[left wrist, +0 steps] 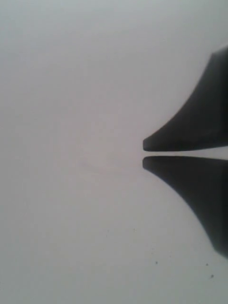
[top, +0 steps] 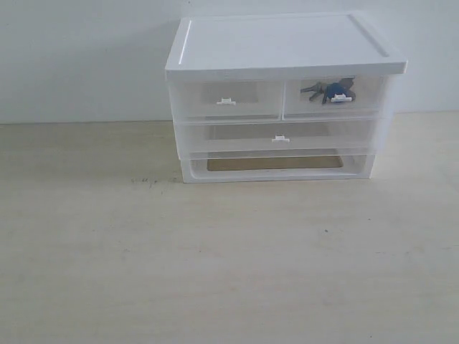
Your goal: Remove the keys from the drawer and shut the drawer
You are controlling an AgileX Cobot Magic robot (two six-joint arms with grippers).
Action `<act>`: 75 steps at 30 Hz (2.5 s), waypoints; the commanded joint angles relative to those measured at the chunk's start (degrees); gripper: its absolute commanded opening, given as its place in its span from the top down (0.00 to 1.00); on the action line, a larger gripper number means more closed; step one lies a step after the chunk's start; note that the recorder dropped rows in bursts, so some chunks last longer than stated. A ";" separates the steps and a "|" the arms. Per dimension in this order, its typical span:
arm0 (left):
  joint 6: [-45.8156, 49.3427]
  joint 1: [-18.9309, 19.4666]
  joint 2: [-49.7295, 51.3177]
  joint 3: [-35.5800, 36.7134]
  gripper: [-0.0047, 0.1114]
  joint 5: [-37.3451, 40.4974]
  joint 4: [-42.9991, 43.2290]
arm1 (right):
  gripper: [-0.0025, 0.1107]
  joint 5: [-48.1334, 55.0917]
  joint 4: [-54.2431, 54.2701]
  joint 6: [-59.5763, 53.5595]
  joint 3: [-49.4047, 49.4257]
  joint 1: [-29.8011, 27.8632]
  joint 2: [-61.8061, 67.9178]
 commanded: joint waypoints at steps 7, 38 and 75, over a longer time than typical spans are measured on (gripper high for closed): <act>1.07 -0.20 28.16 -6.35 0.92 -15.50 12.85 | 0.98 -0.46 -8.33 5.94 -10.25 -0.23 21.31; 28.81 -13.61 105.06 -47.18 0.92 -21.89 29.20 | 0.98 -11.16 -36.82 15.08 -30.30 -0.23 87.96; 30.70 -14.26 108.28 -53.80 0.92 -15.65 29.68 | 0.49 -13.74 -52.33 55.46 -56.17 4.38 109.33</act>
